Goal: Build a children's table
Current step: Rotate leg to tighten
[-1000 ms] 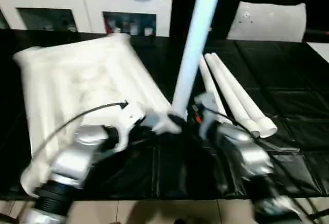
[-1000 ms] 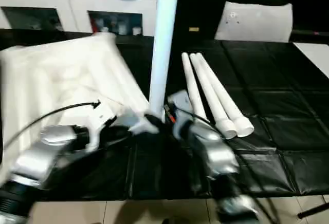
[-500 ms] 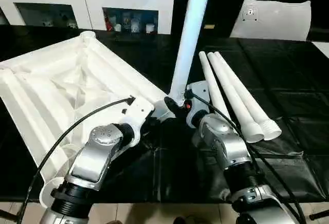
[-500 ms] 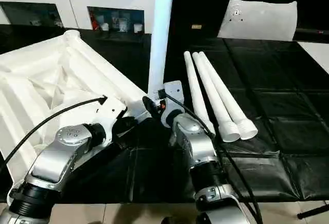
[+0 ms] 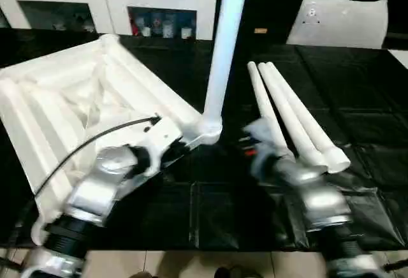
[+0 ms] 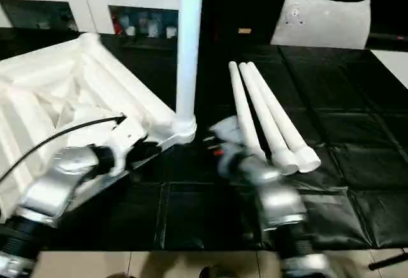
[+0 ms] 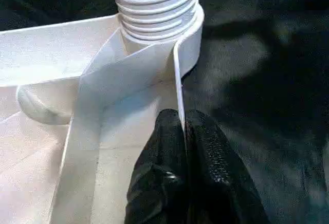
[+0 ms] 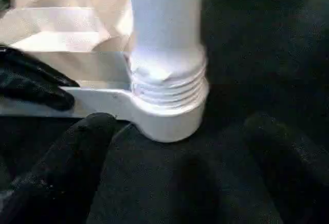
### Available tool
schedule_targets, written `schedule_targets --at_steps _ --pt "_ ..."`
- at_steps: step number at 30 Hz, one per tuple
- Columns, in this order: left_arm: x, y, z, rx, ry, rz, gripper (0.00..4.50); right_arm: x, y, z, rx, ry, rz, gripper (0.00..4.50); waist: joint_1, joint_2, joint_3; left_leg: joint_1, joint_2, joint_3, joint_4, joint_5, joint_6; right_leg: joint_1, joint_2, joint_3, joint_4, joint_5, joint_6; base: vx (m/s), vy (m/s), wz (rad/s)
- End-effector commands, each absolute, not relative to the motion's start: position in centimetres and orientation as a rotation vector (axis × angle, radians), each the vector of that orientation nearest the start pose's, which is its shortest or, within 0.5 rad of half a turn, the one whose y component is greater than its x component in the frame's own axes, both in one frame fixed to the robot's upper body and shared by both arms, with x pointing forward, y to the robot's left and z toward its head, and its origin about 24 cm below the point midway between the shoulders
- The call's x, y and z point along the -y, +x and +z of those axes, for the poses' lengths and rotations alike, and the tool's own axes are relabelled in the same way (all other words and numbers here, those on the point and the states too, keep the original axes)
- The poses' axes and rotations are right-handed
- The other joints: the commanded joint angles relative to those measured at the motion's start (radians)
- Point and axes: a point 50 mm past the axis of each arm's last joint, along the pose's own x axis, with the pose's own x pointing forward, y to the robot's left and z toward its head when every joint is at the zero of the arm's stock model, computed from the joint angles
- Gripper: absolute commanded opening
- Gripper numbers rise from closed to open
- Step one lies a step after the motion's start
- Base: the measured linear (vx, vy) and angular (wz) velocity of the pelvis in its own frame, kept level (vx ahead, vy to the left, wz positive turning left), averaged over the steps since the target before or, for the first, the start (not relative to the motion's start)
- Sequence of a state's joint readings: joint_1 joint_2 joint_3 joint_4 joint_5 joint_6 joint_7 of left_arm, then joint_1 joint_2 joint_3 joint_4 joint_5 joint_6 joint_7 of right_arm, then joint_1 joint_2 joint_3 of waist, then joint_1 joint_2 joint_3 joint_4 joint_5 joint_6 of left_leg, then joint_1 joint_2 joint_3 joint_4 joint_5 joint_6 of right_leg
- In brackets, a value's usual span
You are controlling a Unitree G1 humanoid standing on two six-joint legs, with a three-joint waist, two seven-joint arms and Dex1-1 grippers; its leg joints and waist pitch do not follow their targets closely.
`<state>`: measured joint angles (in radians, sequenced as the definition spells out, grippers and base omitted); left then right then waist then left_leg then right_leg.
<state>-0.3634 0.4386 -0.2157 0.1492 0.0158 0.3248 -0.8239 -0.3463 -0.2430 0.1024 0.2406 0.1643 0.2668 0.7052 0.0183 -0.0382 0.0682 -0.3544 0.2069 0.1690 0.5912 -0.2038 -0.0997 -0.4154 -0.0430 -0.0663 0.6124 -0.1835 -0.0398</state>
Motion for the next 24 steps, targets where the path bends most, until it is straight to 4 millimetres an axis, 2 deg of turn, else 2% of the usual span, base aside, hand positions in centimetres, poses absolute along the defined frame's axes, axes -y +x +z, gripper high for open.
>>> schedule_targets --at_steps 1,5,8,12,16,18,19,20,22,24 --pt "-14.7 29.4 6.7 -0.322 0.495 -1.064 0.00 13.6 29.6 6.6 -0.190 -0.087 0.918 4.44 0.005 0.003 -0.063 -0.002 0.020 0.001 -0.058 -0.073 0.097 0.068 -0.079 0.058 -0.068 -0.134 -0.170 0.000 0.000 0.00" --pt "-15.2 29.0 6.5 -0.334 0.550 -1.164 0.00 14.7 29.3 7.5 -0.196 -0.148 1.014 4.44 0.022 0.003 -0.063 0.006 0.023 0.003 -0.059 -0.092 0.091 0.065 -0.080 0.059 -0.071 -0.176 -0.168 0.000 0.000 0.00" --pt "-15.5 28.8 6.4 -0.336 0.577 -1.231 0.00 15.1 28.9 7.9 -0.210 -0.178 1.098 4.44 0.028 0.002 -0.064 0.005 0.023 0.002 -0.059 -0.092 0.086 0.066 -0.080 0.058 -0.069 -0.169 -0.170 0.000 0.000 0.00" --pt "-15.8 28.4 6.4 -0.359 0.609 -1.356 0.00 15.4 28.9 8.0 -0.226 -0.243 1.184 4.44 0.038 -0.001 -0.067 0.006 0.025 0.002 -0.059 -0.098 0.076 0.066 -0.086 0.058 -0.071 -0.208 -0.161 0.000 0.000 0.00" --pt "-16.1 27.9 6.1 -0.390 0.653 -1.474 0.00 14.8 29.4 7.7 -0.226 -0.322 1.266 4.44 0.038 -0.006 -0.070 0.006 0.025 0.002 -0.058 -0.089 0.070 0.066 -0.085 0.056 -0.065 -0.198 -0.168 0.000 0.000 0.00" --pt "-16.1 27.9 6.1 -0.390 0.661 -1.491 0.00 14.6 29.7 7.5 -0.229 -0.330 1.259 4.44 0.041 -0.002 -0.072 0.009 0.026 0.002 -0.058 -0.083 0.067 0.063 -0.084 0.058 -0.064 -0.177 -0.175 0.000 0.000 0.00" --pt "-16.0 27.9 6.1 -0.387 0.665 -1.502 0.00 14.4 29.8 7.5 -0.225 -0.327 1.261 4.44 0.040 -0.004 -0.074 0.008 0.026 0.002 -0.059 -0.076 0.063 0.066 -0.083 0.057 -0.060 -0.152 -0.183 0.000 0.000 0.00" --pt "-15.8 27.8 6.1 -0.382 0.672 -1.514 0.00 14.1 29.9 7.4 -0.223 -0.326 1.276 4.44 0.041 -0.009 -0.075 0.008 0.028 0.002 -0.059 -0.074 0.063 0.067 -0.084 0.057 -0.056 -0.134 -0.190 0.000 0.000 0.00" --pt "-15.6 27.8 6.1 -0.376 0.681 -1.528 0.00 13.8 30.0 7.4 -0.219 -0.327 1.297 4.44 0.040 -0.009 -0.076 0.007 0.028 0.001 -0.059 -0.077 0.063 0.069 -0.085 0.056 -0.055 -0.127 -0.193 0.000 0.000 0.00" --pt "-15.5 27.8 6.1 -0.374 0.680 -1.529 0.00 13.4 29.8 7.3 -0.221 -0.308 1.334 4.44 0.039 -0.013 -0.077 0.006 0.027 0.002 -0.059 -0.086 0.061 0.070 -0.086 0.056 -0.057 -0.137 -0.191 0.000 0.000 0.00"
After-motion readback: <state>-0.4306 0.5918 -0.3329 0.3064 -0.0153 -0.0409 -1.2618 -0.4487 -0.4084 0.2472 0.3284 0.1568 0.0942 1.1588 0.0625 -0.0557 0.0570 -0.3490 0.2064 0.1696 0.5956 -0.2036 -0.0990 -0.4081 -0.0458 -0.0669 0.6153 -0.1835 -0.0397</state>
